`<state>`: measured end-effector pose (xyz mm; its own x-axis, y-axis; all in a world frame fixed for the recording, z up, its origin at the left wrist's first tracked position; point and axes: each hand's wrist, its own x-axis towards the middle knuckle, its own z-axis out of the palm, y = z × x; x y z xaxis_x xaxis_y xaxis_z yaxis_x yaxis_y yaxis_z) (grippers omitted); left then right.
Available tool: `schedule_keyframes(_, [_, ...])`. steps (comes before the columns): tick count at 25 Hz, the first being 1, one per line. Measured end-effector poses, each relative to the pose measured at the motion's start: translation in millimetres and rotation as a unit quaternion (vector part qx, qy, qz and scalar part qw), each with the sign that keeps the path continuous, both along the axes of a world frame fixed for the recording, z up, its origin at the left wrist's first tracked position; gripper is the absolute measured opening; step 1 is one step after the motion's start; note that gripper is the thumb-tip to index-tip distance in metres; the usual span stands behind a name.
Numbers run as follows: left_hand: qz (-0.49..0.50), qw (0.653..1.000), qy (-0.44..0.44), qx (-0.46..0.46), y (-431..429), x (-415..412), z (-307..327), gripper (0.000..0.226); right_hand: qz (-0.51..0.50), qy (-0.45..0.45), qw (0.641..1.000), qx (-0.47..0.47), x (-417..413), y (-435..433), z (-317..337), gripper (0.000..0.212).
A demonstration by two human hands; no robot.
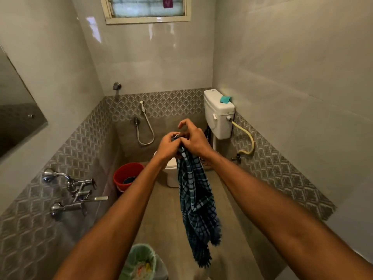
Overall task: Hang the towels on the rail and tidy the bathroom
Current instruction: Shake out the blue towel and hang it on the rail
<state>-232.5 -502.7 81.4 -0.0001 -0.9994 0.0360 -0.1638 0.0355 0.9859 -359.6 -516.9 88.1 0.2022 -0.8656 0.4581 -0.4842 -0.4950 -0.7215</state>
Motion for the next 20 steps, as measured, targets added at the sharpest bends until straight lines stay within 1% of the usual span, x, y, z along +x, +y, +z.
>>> schedule_keyframes(2, [0.023,1.0,-0.004,0.001,-0.1,-1.4,-0.4,0.016,0.012,0.01,1.0,-0.008,-4.4,1.6,1.4,0.041])
schedule_keyframes(5, [0.082,0.996,-0.039,-0.017,-1.5,-2.8,0.1,0.019,0.017,0.036,0.998,-0.046,-9.7,7.0,1.2,0.049])
schedule_keyframes(7, [0.104,0.992,-0.067,-0.025,-0.1,-2.6,-1.9,0.02,0.001,0.03,0.998,-0.05,-17.6,8.2,-3.3,0.05])
schedule_keyframes(9, [0.101,0.991,-0.084,-0.034,2.4,-4.8,-2.8,0.018,-0.015,0.006,0.999,-0.032,-21.2,7.4,-9.9,0.036])
schedule_keyframes(10, [0.102,0.99,-0.084,-0.038,3.6,-4.8,-1.4,0.019,-0.016,-0.006,1.0,-0.021,-20.0,6.8,-12.0,0.028])
schedule_keyframes(11, [0.1,0.992,-0.074,-0.035,3.8,-3.2,0.7,0.021,-0.015,-0.014,1.0,-0.011,-18.3,6.8,-12.4,0.025])
schedule_keyframes(14, [0.031,0.999,-0.042,0.012,2.2,0.8,7.2,0.031,-0.007,-0.018,1.0,-0.007,-16.7,5.4,-12.1,0.027])
schedule_keyframes(16, [-0.001,0.999,-0.04,0.031,5.3,2.5,7.3,0.031,0.004,-0.039,0.999,-0.007,-16.3,5.1,-13.5,0.031])
schedule_keyframes(18, [0.002,0.999,-0.045,0.031,8.5,2.0,6.4,0.031,0.027,-0.066,0.997,0.006,-13.7,6.4,-14.3,0.037])
schedule_keyframes(20, [0.006,0.998,-0.029,0.05,9.8,2.7,5.7,0.031,0.063,-0.081,0.994,0.036,-11.5,6.9,-13.4,0.044])
